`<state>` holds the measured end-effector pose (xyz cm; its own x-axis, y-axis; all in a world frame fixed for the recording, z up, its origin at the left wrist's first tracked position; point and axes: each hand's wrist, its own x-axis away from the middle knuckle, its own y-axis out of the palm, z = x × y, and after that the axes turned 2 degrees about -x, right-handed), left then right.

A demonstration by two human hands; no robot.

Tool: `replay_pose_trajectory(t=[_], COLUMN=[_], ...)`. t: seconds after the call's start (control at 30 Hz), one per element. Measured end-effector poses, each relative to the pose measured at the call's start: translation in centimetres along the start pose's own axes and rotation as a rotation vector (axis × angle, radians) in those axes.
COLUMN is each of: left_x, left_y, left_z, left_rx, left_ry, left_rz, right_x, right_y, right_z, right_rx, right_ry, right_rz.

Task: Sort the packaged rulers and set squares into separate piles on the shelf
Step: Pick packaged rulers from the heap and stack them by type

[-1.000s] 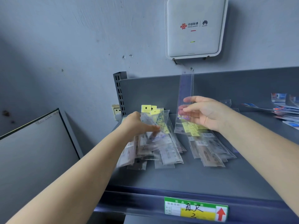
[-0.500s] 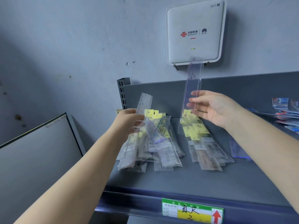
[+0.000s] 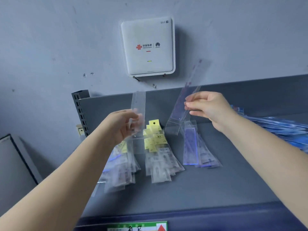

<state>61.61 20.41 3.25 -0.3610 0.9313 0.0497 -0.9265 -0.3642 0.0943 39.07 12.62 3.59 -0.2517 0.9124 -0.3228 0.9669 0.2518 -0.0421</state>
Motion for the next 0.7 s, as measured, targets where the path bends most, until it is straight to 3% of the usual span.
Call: replay_pose_trajectory(t=[0.2, 0.4, 0.47, 0.57, 0.7], left_x=[-0.5, -1.4, -1.8, -2.1, -2.4], left_y=[3.7, 6.1, 6.8, 8.2, 10.2], left_z=[-0.1, 0.1, 0.0, -0.5, -1.2], left_rx=[-0.033, -0.093, -0.180, -0.362, -0.544], left_ry=[0.012, 0.106, 0.182, 0.329, 0.437], left_rz=[-0.060, -0.105, -0.105, -0.098, -0.184], right_x=[0.4, 0.6, 0.3, -0.1, 0.2], right_y=[-2.9, -4.2, -4.6, -4.9, -4.8], right_z=[1.2, 2.7, 3.0, 2.8, 2.0], right_rx=[0.327, 0.779, 0.716, 0.355, 0.022], right_ry=[-0.192, -0.219, -0.174, -0.015, 0.225], right_rz=[0.016, -0.141, -0.118, -0.056, -0.157])
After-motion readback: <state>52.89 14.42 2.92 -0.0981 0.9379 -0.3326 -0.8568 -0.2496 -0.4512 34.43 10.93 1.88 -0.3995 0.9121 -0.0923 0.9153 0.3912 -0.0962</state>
